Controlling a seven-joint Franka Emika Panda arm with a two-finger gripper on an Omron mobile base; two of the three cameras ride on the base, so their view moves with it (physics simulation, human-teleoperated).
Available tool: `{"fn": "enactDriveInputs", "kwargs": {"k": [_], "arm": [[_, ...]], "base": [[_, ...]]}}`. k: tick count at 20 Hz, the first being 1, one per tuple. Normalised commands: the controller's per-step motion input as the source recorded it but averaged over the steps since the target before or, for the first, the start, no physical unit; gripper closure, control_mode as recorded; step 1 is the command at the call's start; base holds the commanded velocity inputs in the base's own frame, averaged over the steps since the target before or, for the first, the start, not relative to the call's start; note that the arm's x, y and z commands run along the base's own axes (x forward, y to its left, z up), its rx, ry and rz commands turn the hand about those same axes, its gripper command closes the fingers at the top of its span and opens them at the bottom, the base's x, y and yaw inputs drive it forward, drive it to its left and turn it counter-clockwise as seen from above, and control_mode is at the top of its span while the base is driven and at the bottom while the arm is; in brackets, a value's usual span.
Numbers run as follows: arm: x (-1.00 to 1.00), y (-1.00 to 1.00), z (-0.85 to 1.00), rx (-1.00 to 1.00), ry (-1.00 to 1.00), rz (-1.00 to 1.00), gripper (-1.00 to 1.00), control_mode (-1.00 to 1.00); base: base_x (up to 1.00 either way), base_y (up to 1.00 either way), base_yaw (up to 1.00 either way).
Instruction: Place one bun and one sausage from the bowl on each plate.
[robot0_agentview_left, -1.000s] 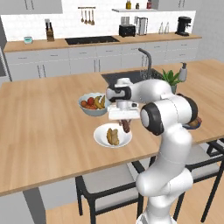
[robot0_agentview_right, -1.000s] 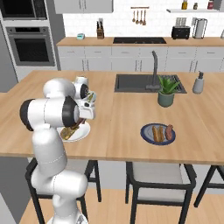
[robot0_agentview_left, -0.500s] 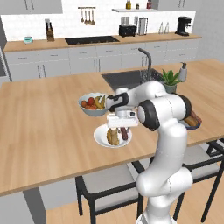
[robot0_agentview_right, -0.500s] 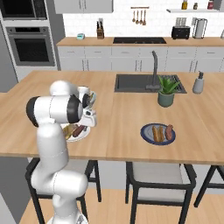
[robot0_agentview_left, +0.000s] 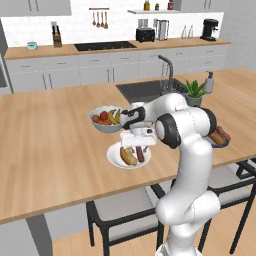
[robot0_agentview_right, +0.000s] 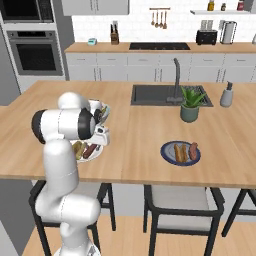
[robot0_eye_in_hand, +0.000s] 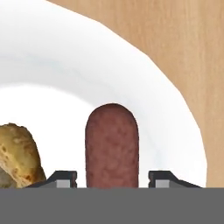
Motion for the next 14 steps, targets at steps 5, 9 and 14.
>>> {"fn": "enactDriveInputs", "kwargs": {"k": [5, 9, 14], "arm": [[-0.47, 0.02, 0.36, 0.00, -0.13, 0.00, -1.00, -1.00], [-0.95, -0.07, 0.99, 0.00, -0.23, 0.00, -1.00, -1.00], [-1.00, -0.44, 0.90, 0.00, -0.29, 0.00, -1.00, -1.00]], "base": [[0.00, 0.00, 0.00], [0.00, 0.00, 0.00], [0.00, 0.00, 0.00]]}}
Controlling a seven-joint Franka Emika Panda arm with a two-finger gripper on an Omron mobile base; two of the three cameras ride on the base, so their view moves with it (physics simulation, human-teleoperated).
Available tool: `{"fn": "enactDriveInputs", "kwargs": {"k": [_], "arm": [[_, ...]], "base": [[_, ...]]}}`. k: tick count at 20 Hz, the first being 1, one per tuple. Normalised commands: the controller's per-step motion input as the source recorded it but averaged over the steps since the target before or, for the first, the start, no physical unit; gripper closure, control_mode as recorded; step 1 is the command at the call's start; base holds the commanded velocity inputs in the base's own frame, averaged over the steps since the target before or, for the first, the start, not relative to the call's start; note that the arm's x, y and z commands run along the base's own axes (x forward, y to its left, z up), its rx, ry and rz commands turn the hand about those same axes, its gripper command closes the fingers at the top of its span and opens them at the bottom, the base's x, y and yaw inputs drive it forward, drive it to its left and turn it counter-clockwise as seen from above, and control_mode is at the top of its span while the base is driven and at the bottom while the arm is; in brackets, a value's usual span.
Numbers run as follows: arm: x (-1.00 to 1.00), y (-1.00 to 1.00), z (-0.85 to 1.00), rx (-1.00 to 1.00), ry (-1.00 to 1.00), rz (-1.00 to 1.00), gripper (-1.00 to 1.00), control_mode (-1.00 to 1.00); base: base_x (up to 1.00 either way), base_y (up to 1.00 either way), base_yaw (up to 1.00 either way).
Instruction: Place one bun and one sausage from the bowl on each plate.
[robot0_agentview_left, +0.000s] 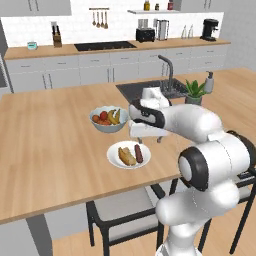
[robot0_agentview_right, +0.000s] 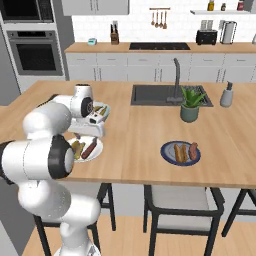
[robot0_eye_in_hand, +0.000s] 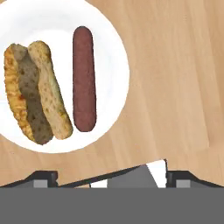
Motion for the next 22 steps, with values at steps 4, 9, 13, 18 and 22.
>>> {"fn": "enactDriveInputs", "kwargs": {"k": [4, 9, 13, 18, 22], "arm": [[-1.00, -0.76, 0.55, 0.00, -0.31, -0.03, -1.00, -1.00], [-1.00, -0.92, 0.35, 0.00, -0.23, -0.05, -1.00, -1.00], [-1.00, -0.97, 0.29, 0.00, -0.21, -0.07, -1.00, -1.00], [-1.00, -0.92, 0.34, 0.00, -0.20, -0.09, -1.00, -1.00], [-0.94, -0.77, 0.31, 0.00, -0.17, -0.12, -1.00, -1.00]], "base": [[0.00, 0.00, 0.00], [0.00, 0.00, 0.00], [0.00, 0.00, 0.00], [0.00, 0.00, 0.00], [0.00, 0.00, 0.00]]}}
